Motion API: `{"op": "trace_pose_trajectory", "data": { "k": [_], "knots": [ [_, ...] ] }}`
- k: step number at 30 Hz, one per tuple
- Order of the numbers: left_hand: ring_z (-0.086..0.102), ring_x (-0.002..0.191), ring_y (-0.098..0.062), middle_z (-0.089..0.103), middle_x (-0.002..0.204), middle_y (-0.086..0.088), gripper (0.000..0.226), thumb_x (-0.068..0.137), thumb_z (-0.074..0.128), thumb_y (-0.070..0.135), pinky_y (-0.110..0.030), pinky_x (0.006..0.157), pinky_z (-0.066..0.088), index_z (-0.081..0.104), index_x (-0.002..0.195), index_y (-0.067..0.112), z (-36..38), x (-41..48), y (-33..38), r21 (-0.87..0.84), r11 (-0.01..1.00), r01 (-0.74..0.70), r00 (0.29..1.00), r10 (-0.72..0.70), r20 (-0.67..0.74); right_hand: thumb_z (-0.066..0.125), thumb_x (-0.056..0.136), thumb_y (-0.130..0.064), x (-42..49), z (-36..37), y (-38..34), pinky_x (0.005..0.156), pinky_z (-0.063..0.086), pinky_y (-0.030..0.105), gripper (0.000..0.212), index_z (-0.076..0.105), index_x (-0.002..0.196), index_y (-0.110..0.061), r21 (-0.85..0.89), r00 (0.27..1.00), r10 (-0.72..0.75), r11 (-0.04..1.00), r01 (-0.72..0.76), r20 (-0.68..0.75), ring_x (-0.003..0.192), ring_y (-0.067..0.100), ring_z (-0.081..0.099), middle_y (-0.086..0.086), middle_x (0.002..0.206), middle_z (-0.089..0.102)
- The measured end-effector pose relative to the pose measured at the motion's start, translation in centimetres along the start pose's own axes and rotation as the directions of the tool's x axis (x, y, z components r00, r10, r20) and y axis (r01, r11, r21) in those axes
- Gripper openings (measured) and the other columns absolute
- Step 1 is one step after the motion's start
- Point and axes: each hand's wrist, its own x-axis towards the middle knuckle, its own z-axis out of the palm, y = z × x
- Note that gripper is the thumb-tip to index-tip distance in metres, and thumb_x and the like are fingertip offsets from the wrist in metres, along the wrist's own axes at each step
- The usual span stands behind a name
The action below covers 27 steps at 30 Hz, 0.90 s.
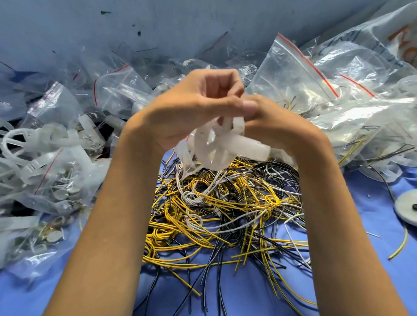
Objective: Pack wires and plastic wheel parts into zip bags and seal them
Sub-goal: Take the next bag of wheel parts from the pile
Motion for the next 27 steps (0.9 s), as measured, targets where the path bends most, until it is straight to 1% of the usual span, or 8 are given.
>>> {"op": "trace_pose_trajectory", "data": {
  "k": [2,5,8,11,14,19,24,27],
  "knots": [
    [0.044,0.062,-0.012,0.048,0.069,-0.005,0.028,0.075,0.068,0.004,-0.019,0.057,0.036,0.043,0.069,0.015,-0.2,0.1,-0.6,0.034,0.999,0.009,1.000,-0.009,0.022,0.067,0.074,-0.031,0.0,-0.3,0.2,0.057,0.039,0.012,0.016,0.056,0.076,-0.043,-0.013,1.000,-0.012,1.000,0.012,-0.015,0.067,-0.008,0.053,-0.027,0.069,0.056],
    [0.046,0.068,-0.013,0.053,0.071,-0.004,0.027,0.077,0.068,-0.001,-0.017,0.063,0.039,0.046,0.072,0.014,-0.9,0.0,-1.1,0.116,0.993,0.029,0.999,-0.032,0.025,0.063,0.087,-0.010,0.2,-0.5,0.8,0.063,0.039,0.016,0.034,0.059,0.117,-0.026,0.026,1.000,-0.016,1.000,0.016,0.004,0.069,-0.006,0.048,-0.022,0.081,0.048],
    [0.049,0.066,-0.008,0.057,0.073,0.003,0.028,0.082,0.065,-0.007,-0.019,0.069,0.042,0.048,0.072,0.014,-1.7,0.1,-1.6,0.294,0.952,0.080,0.996,-0.068,-0.050,0.058,0.089,-0.001,0.1,-0.3,0.6,0.058,0.045,0.014,0.052,0.049,0.132,-0.029,0.006,1.000,0.010,1.000,-0.010,0.015,0.062,-0.003,0.056,-0.012,0.087,0.058],
    [0.042,0.061,-0.015,0.058,0.081,-0.025,0.022,0.082,0.064,0.000,-0.020,0.065,0.039,0.053,0.073,0.016,-2.2,0.5,-2.1,0.552,0.819,0.156,0.982,-0.069,-0.175,0.055,0.089,0.001,0.0,-0.2,0.4,0.076,0.054,0.027,0.066,0.035,0.145,-0.028,-0.004,0.999,0.028,1.000,-0.028,0.031,0.078,0.012,0.062,-0.003,0.109,0.060],
    [0.040,0.053,-0.003,0.059,0.090,-0.014,0.018,0.080,0.061,0.005,-0.019,0.058,0.037,0.056,0.074,0.022,-2.3,0.7,-2.4,0.726,0.661,0.191,0.970,-0.015,-0.241,0.055,0.089,0.001,0.1,-0.3,0.5,0.074,0.053,0.024,0.066,0.033,0.146,-0.024,-0.010,0.999,0.037,0.999,-0.037,0.025,0.072,0.006,0.059,-0.005,0.110,0.059],
    [0.054,0.094,-0.016,0.058,0.110,0.002,0.017,0.085,0.055,0.009,-0.023,0.077,0.037,0.063,0.090,0.023,-2.1,0.9,-2.3,0.790,0.586,0.183,0.981,-0.052,-0.189,0.056,0.088,0.000,-0.2,-0.4,0.3,0.071,0.054,0.024,0.054,0.049,0.136,-0.025,-0.033,0.999,-0.002,0.999,0.003,0.037,0.072,0.006,0.060,0.000,0.108,0.061],
    [0.054,0.093,-0.010,0.054,0.112,0.002,0.030,0.085,0.054,0.003,-0.025,0.081,0.039,0.059,0.092,0.032,-2.2,0.9,-2.4,0.784,0.607,0.129,0.992,-0.083,-0.099,0.055,0.086,0.000,-0.2,-0.4,0.5,0.072,0.053,0.029,0.052,0.054,0.132,-0.024,-0.030,1.000,-0.002,1.000,0.002,-0.006,0.068,0.007,0.059,0.001,0.104,0.064],
    [0.049,0.077,0.008,0.053,0.098,0.013,0.035,0.081,0.061,0.002,-0.019,0.071,0.036,0.060,0.098,0.032,-2.5,0.7,-2.5,0.746,0.651,0.140,0.990,-0.105,-0.094,0.053,0.087,-0.001,0.1,-0.2,0.4,0.067,0.046,0.019,0.061,0.041,0.143,-0.023,-0.033,1.000,0.011,0.999,-0.012,-0.024,0.066,0.001,0.056,-0.005,0.104,0.061]
  ]
}}
